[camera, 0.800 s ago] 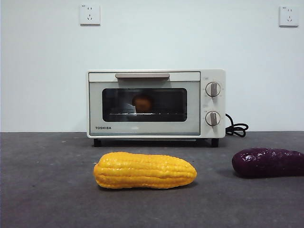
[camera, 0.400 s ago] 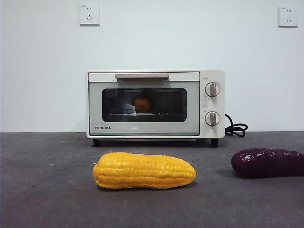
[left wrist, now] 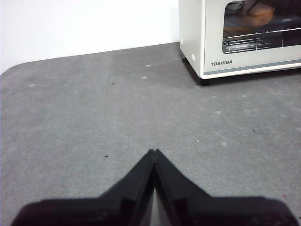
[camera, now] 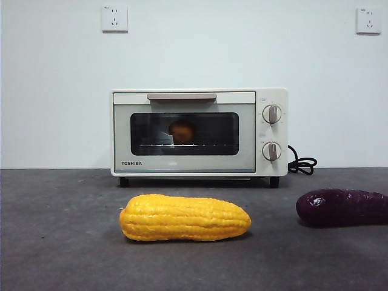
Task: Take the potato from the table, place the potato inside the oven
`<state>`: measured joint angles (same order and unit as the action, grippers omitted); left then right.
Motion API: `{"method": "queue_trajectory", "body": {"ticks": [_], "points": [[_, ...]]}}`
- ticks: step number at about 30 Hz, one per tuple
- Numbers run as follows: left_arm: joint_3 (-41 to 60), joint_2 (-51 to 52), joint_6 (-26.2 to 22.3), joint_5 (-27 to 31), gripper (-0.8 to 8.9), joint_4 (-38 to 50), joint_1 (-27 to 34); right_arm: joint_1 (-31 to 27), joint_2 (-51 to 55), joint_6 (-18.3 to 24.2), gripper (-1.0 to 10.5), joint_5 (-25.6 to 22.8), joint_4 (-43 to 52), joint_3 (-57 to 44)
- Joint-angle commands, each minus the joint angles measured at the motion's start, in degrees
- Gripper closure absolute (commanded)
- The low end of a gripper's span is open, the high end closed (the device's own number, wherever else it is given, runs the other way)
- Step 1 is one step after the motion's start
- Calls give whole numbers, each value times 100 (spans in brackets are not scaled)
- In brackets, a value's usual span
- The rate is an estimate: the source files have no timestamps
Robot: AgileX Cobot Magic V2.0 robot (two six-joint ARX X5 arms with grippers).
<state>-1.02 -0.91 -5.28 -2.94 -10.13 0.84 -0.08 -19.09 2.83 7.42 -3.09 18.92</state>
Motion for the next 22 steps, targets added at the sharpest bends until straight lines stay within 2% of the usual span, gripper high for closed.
{"method": "queue_trajectory", "body": {"ticks": [1, 4, 16, 22], "points": [[55, -2, 55, -4, 818, 59, -13, -168, 358, 31, 946, -291, 153, -424], [55, -2, 55, -4, 818, 59, -13, -192, 730, 24, 946, -562, 142, -789], [55, -2, 55, -4, 818, 59, -13, -192, 1755, 13, 946, -667, -15, -1609], [55, -2, 55, -4, 818, 61, -13, -192, 1867, -138, 946, -706, -391, -1784]]}}
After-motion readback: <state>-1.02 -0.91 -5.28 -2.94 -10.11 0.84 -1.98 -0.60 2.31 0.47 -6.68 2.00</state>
